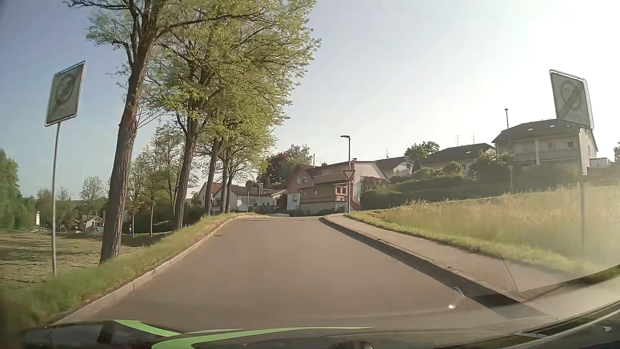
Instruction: Follow the waypoints while adhering to traffic rules and regulations
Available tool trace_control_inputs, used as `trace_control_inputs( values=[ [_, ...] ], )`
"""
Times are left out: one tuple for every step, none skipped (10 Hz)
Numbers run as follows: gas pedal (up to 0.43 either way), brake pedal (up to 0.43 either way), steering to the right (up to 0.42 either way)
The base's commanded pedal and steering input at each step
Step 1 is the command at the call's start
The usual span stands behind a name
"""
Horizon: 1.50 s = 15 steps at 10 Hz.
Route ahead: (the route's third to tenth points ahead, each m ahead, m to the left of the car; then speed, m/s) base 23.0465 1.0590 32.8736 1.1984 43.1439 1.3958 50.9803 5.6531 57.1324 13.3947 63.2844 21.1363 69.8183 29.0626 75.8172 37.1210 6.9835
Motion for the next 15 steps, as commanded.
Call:
trace_control_inputs(
  values=[
    [0.177, 0.000, -0.077],
    [0.177, 0.000, -0.073],
    [0.177, 0.000, -0.068],
    [0.177, 0.000, -0.062],
    [0.177, 0.000, -0.057],
    [0.177, 0.000, -0.054],
    [0.177, 0.000, -0.051],
    [0.177, 0.000, -0.045],
    [0.177, 0.000, -0.038],
    [0.177, 0.000, -0.032],
    [0.177, 0.000, -0.030],
    [0.177, 0.000, -0.029],
    [0.177, 0.000, -0.027],
    [0.177, 0.000, -0.024],
    [0.177, 0.000, -0.021]
  ],
)
